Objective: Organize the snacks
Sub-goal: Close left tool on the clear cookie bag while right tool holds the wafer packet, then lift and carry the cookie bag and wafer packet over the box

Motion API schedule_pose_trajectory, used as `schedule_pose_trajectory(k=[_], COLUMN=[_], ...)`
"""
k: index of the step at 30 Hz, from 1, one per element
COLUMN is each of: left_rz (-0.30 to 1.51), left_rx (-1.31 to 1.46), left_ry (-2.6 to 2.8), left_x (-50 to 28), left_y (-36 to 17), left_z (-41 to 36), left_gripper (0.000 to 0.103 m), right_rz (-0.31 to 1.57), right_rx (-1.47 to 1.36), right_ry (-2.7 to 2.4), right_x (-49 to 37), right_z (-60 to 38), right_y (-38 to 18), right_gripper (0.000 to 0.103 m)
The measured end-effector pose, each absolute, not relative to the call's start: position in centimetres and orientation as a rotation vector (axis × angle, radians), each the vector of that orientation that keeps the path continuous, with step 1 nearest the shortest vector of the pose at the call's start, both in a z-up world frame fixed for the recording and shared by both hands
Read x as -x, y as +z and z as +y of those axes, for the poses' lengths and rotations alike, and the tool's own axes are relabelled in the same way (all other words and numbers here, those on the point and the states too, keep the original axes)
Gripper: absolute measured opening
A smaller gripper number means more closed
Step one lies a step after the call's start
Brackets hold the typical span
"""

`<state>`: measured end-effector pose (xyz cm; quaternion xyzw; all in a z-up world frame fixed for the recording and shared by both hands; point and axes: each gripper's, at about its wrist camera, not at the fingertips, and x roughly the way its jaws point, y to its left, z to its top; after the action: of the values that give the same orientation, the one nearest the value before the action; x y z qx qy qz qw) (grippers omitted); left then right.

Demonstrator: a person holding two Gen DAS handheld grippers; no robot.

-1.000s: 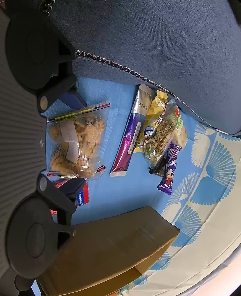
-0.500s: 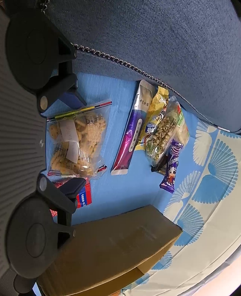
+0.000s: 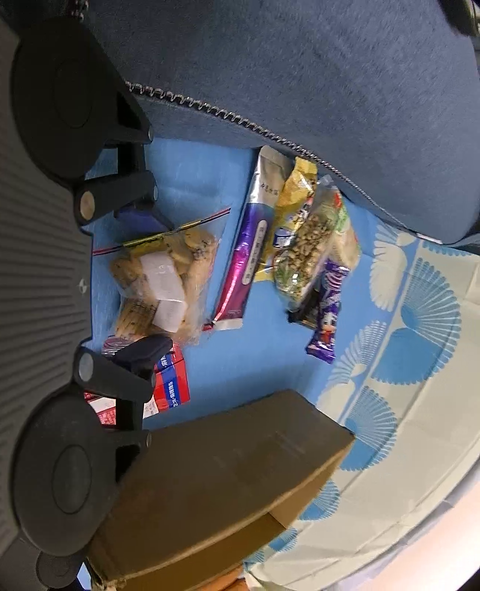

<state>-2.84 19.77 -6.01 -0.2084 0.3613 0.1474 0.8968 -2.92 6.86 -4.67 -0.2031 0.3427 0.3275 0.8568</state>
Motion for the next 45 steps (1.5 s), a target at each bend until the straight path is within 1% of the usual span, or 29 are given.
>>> schedule_pose_trajectory(k=[4, 10, 15, 22, 30, 34, 37, 39, 45], left_rz=[0.718, 0.699, 0.666, 0.614, 0.631, 0.656, 0.679, 0.691, 0.703], left_rx=[0.455, 0.465, 0.492, 0.5, 0.417, 0.383, 0.363, 0.344, 0.298], left_ry=[0.291, 0.291, 0.291, 0.273, 0.286, 0.3, 0.315, 0.324, 0.336], left_x=[3.4, 4.0, 5.0, 6.4, 6.4, 6.1, 5.9, 5.7, 4.4], left_y=[-5.5, -5.0, -4.4, -3.5, -2.7, -2.3, -2.0, -1.6, -0.3], left_z=[20.1, 20.2, 20.4, 20.1, 18.2, 17.1, 16.6, 16.1, 14.4], left_gripper=[0.05, 0.046, 0.045, 0.045, 0.045, 0.045, 0.045, 0.045, 0.045], right_rz=[0.7, 0.647, 0.565, 0.464, 0.325, 0.294, 0.335, 0.363, 0.345], right_rx=[0.416, 0.414, 0.429, 0.347, 0.293, 0.283, 0.204, 0.151, 0.1], right_ry=[0.682, 0.686, 0.692, 0.762, 0.747, 0.686, 0.633, 0.604, 0.606], right_x=[3.0, 4.4, 5.8, 6.5, 1.3, -2.5, -4.5, -5.2, -5.5], right_z=[6.7, 6.1, 5.2, 2.5, -3.0, -5.4, -7.1, -7.9, -9.0], right_y=[-3.8, -2.5, -0.7, 4.5, 10.8, 10.9, 10.0, 9.8, 9.6], right_gripper=[0.047, 0.046, 0.046, 0.046, 0.046, 0.046, 0.046, 0.046, 0.046])
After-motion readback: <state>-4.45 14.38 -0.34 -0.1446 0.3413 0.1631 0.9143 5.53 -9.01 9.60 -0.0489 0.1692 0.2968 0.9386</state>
